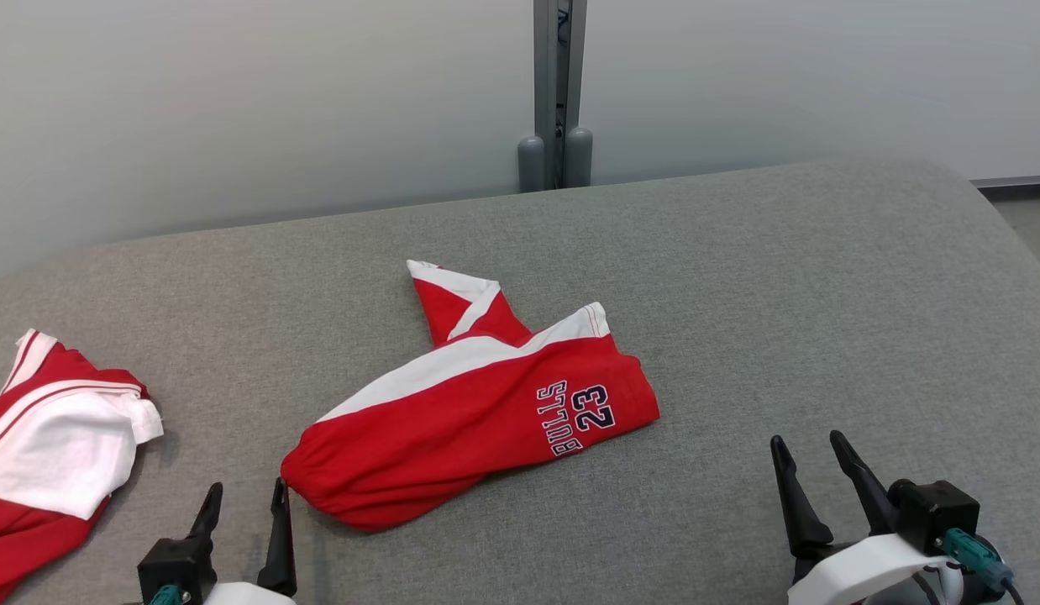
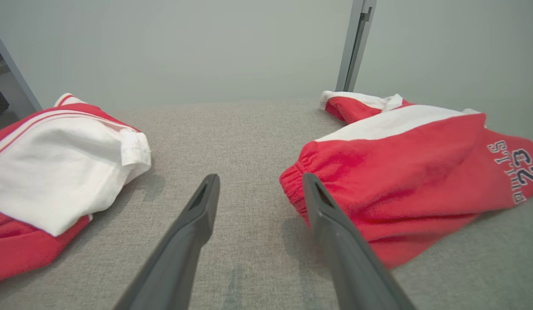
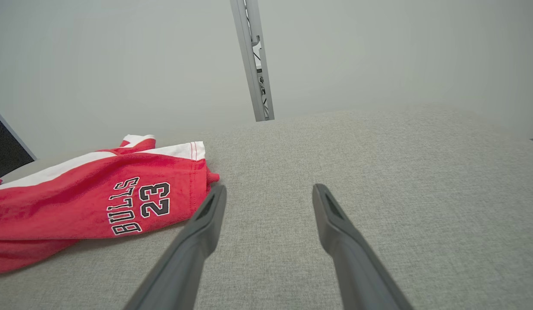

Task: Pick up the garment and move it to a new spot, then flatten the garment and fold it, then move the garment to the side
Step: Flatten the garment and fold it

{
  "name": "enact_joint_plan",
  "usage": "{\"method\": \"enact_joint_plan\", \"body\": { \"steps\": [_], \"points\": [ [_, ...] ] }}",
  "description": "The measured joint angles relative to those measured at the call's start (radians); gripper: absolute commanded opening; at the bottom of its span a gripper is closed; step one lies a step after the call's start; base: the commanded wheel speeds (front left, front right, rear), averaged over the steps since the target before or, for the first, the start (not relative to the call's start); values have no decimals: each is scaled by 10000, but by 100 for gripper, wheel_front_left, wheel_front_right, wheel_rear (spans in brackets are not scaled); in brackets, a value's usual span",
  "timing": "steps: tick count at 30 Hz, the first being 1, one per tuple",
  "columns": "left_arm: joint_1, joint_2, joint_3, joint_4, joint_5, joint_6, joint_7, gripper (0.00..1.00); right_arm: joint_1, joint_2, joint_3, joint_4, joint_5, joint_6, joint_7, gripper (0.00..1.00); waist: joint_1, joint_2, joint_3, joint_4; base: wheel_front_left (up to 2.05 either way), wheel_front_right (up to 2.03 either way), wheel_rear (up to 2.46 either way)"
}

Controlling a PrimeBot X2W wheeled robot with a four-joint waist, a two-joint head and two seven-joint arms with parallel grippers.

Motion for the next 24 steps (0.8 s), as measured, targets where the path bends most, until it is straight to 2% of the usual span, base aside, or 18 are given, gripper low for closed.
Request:
{"method": "enact_joint_plan", "body": {
  "steps": [9, 12, 17, 24],
  "points": [
    [821, -226, 725, -792, 157, -134, 0, 100, 278, 0, -56, -284, 10, 0, 0, 100, 0, 0, -276, 49, 0, 0, 0],
    [937, -261, 759, -894, 81, -322, 0, 100, 302, 0, -65, -301, 19, 0, 0, 100, 0, 0, -285, 111, 0, 0, 0],
    [729, -270, 441, -826, -890, -779, 0, 100, 320, 0, -40, -282, 2, 0, 0, 100, 0, 0, -187, 136, 0, 0, 0],
    [-62, -278, -205, -102, -917, -968, 0, 100, 282, 2, 29, -140, -59, 0, 0, 100, 0, 0, -31, 77, 0, 0, 0]
  ]
}}
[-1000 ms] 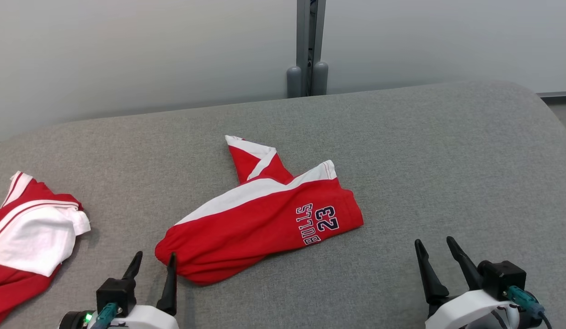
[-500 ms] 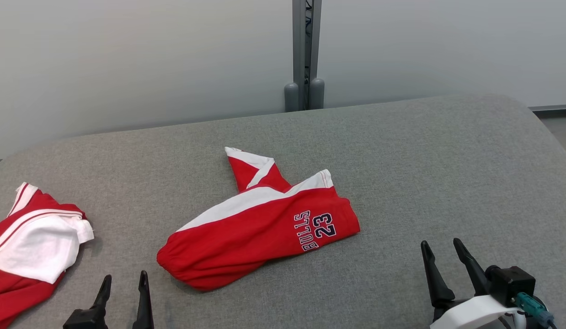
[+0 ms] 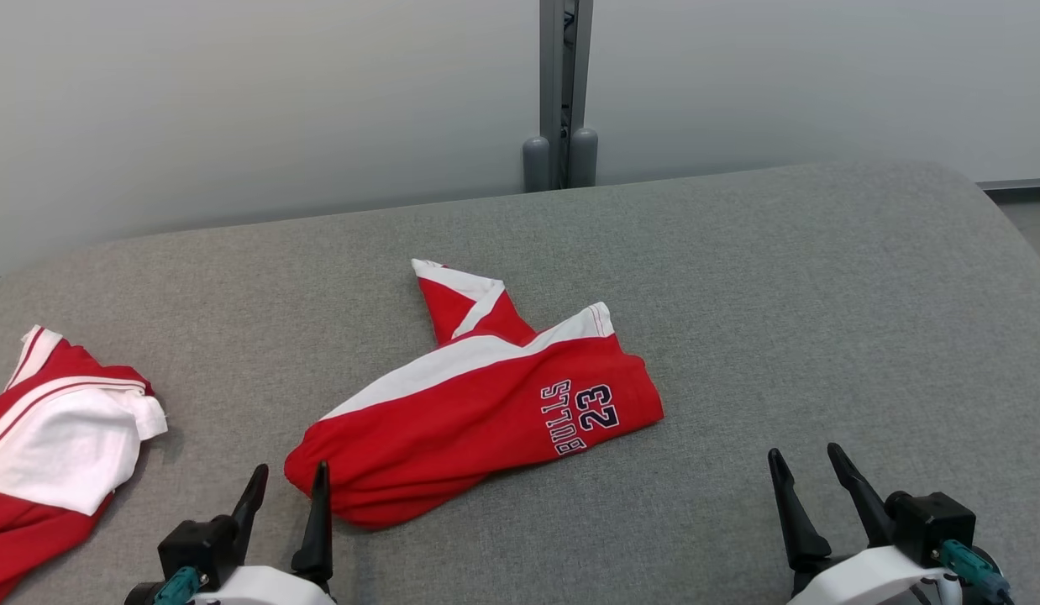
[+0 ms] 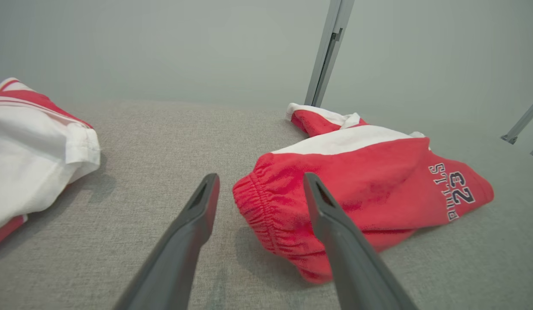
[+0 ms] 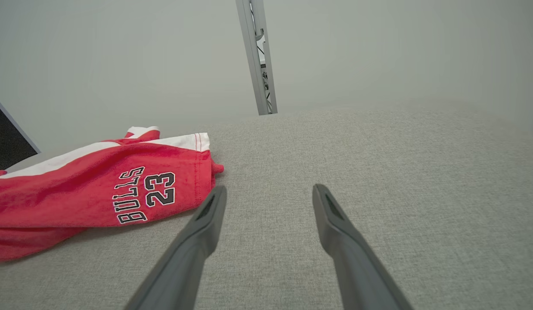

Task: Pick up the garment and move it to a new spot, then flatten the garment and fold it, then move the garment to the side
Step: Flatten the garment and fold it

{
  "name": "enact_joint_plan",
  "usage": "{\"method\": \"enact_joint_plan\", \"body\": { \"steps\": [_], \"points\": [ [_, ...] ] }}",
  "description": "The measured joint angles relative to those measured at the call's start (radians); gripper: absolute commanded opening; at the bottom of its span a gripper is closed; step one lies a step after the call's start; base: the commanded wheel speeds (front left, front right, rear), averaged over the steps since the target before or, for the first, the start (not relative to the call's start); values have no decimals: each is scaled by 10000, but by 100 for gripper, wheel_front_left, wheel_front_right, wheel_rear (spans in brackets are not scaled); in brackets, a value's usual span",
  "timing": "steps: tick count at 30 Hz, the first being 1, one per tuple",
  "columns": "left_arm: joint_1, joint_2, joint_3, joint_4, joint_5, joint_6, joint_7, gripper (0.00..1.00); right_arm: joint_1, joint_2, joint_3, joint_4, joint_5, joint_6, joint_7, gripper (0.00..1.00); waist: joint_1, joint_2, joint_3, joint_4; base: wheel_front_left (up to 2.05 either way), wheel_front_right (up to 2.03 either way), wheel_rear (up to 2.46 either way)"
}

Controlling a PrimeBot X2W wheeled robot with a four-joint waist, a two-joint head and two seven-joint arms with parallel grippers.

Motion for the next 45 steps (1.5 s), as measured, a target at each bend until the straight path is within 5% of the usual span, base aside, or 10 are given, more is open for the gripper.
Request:
{"method": "enact_joint_plan", "body": {
  "steps": [20, 25, 30, 32, 33, 34, 35, 40, 45],
  "points": [
    [-2795, 96, -593, 4048, 846, 92, 88, 100, -29, 0, 38, 198, 81, 0, 0, 100, 0, 0, 172, -92, 0, 0, 0],
    [-3086, 82, -842, 4382, 869, 67, 82, 84, -25, -2, 56, 211, 102, 0, 0, 100, 0, 0, 159, -37, 0, 0, 0],
    [-3202, 73, -991, 4589, 869, 29, 71, 87, -25, 0, 136, 257, 138, 0, 0, 100, 0, 0, 152, -28, 0, 0, 0],
    [-3279, 69, -1062, 4642, 899, 29, 67, 79, -25, 0, 138, 278, 142, 0, 0, 100, 0, 0, 153, -29, 0, 0, 0],
    [-3302, 71, -1104, 4656, 938, 27, 54, 63, -25, 0, 138, 284, 142, 0, 0, 100, 0, 0, 157, -31, 0, 0, 0],
    [-3324, 69, -1252, 4669, 1003, -15, 54, 43, -27, -2, 119, 303, 142, 0, 0, 100, 0, 0, 177, -29, 0, 0, 0],
    [-3324, 65, -1333, 4656, 1039, -59, 44, 0, -28, 0, 107, 322, 142, 0, 0, 100, 0, 0, 177, -26, 0, 0, 0],
    [-3181, 69, -1787, 4510, 1315, -180, 35, 0, -17, 0, 86, 403, 153, 0, 0, 100, 0, 0, 116, -15, 0, 0, 0],
    [-2441, 174, -2527, 2646, 2092, -173, 25, 0, 3, 0, 21, 414, 180, 0, 0, 100, 0, 0, 48, 56, 0, 0, 0]
  ]
}}
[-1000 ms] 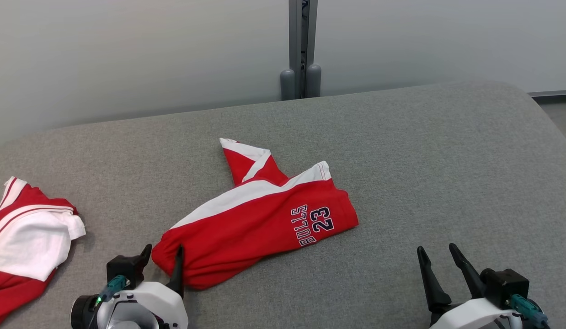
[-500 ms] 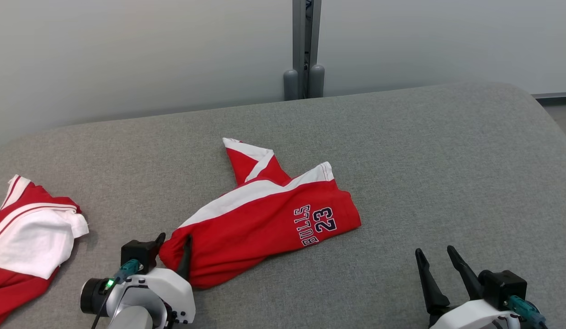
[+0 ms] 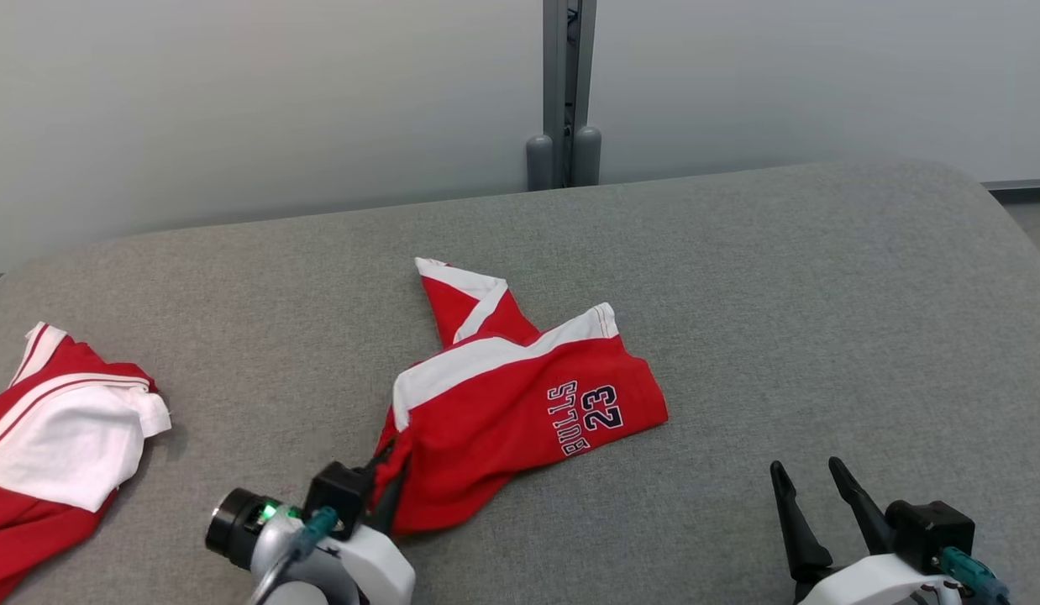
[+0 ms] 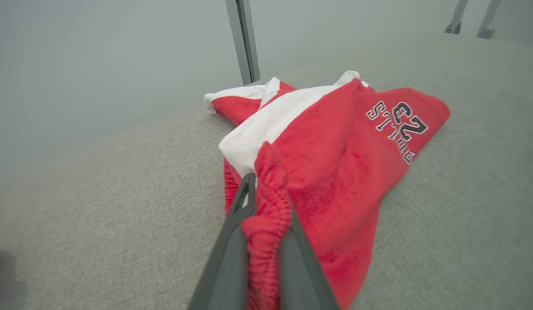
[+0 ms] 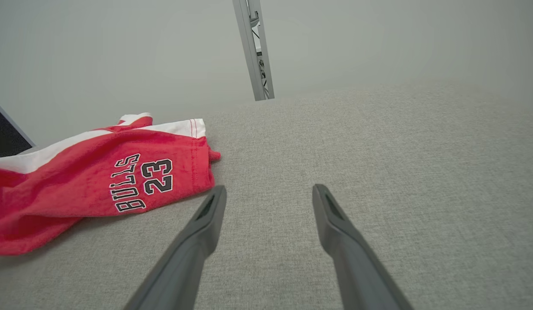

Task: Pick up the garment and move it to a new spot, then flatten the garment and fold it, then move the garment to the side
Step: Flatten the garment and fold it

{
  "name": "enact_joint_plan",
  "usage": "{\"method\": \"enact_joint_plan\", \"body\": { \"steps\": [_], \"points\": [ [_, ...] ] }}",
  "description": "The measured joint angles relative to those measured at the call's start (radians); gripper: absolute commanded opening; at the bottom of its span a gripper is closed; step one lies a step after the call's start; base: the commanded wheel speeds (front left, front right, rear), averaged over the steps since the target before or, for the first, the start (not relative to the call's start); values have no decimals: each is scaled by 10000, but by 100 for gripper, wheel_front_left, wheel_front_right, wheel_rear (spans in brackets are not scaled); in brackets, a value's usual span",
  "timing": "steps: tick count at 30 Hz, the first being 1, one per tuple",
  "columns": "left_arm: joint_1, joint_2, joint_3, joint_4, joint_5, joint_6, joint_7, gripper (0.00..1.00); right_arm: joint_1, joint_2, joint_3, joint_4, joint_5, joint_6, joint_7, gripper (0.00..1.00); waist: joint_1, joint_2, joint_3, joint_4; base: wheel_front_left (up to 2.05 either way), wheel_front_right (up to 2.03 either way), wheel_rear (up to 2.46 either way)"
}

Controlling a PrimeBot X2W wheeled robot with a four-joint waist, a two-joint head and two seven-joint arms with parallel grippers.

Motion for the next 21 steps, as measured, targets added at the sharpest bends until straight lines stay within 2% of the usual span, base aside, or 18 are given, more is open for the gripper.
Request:
{"method": "enact_joint_plan", "body": {
  "steps": [5, 9, 10, 11, 12, 13, 21],
  "points": [
    [1028, 355, -1114, -1513, 978, 61, -27, 0, 39, 6, -50, 35, 8, 0, 0, 100, -1, 0, -68, 147, 0, 0, 0],
    [1567, 773, -1896, -1049, 1526, 46, -25, 0, 44, 2, -10, 73, 6, 0, 0, 100, 0, 0, -111, 217, 0, 0, 0],
    [1615, 807, -1971, -738, 1584, 98, -25, 21, 45, 2, 6, 90, 6, 0, 0, 100, 0, 0, -117, 222, 0, 0, 0],
    [1630, 817, -2000, -451, 1586, 150, -25, 47, 43, 2, 13, 104, 6, 0, 0, 100, 0, 0, -119, 222, 0, 0, 0],
    [1627, 809, -2013, -230, 1586, 209, -27, 85, 41, 2, 17, 115, 4, 0, 0, 100, 0, 0, -119, 219, 0, 0, 0],
    [1616, 769, -2027, -25, 1561, 272, -29, 100, 41, 0, 21, 130, 0, 0, 0, 100, 0, 0, -118, 214, 0, 0, 0],
    [1578, 407, -1455, 771, 656, 811, -67, 100, 42, 0, -35, 171, -27, 0, 0, 100, 0, 0, -132, 127, 0, 0, 0]
  ]
}}
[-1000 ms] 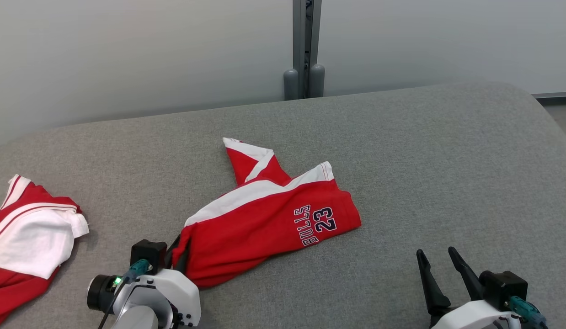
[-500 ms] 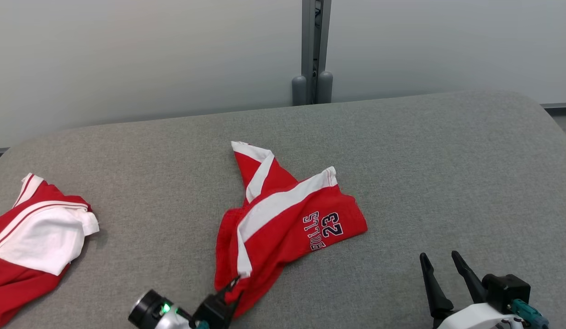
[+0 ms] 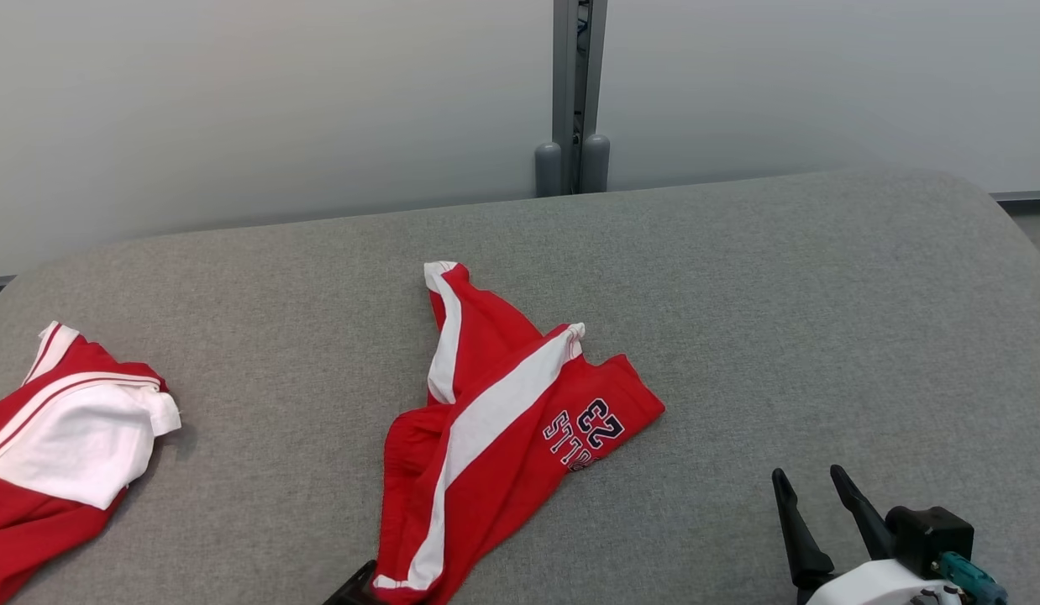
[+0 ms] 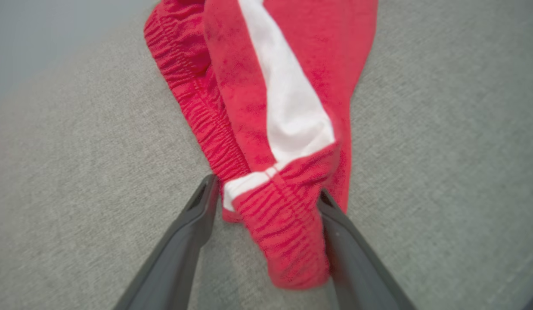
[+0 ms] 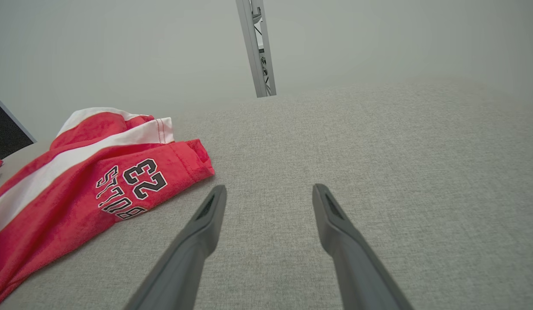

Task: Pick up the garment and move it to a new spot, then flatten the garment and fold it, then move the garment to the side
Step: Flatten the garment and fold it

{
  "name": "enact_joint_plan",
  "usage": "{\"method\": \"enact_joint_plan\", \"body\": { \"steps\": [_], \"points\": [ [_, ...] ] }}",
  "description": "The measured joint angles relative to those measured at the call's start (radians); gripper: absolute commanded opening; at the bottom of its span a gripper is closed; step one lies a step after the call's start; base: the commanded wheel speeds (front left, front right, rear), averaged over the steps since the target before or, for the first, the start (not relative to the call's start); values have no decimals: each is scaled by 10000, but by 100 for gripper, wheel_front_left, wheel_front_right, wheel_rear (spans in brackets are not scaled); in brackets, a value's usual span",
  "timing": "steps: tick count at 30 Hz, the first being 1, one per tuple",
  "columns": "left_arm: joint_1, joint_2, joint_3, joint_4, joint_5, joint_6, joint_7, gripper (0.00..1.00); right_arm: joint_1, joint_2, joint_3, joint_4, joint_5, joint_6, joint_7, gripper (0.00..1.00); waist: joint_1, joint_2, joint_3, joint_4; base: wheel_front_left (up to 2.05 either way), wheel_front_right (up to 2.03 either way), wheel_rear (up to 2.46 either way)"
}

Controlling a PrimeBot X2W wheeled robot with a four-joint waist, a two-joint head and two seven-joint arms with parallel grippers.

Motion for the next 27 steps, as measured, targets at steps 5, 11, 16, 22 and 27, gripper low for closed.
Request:
{"method": "enact_joint_plan", "body": {
  "steps": [5, 11, 16, 22, 27],
  "points": [
    [7, 59, 575, 140, -523, 384, 13, 100, 5, -4, -59, 27, 4, 0, 0, 100, 0, 0, -73, 17, 0, 0, 0],
    [-78, 249, 1108, 171, -815, 790, 42, 100, 6, -2, -38, -10, 33, 0, 0, 100, 0, 0, -111, 59, 0, 0, 0],
    [-365, 583, 1689, -107, -1078, 1101, 42, 100, 1, 0, -15, -6, 15, 0, 0, 100, 0, 0, -77, 56, 0, 0, 0],
    [-348, 577, 2184, -702, -1331, 1198, 42, 100, -11, 2, -84, -23, 54, 0, 0, 100, 0, 0, -78, -67, 0, 0, 0],
    [55, 332, 2548, -1584, -1475, 1220, 42, 100, -9, 0, -286, -171, 96, 0, 0, 100, 0, 0, -175, -112, 0, 0, 0]
  ]
}}
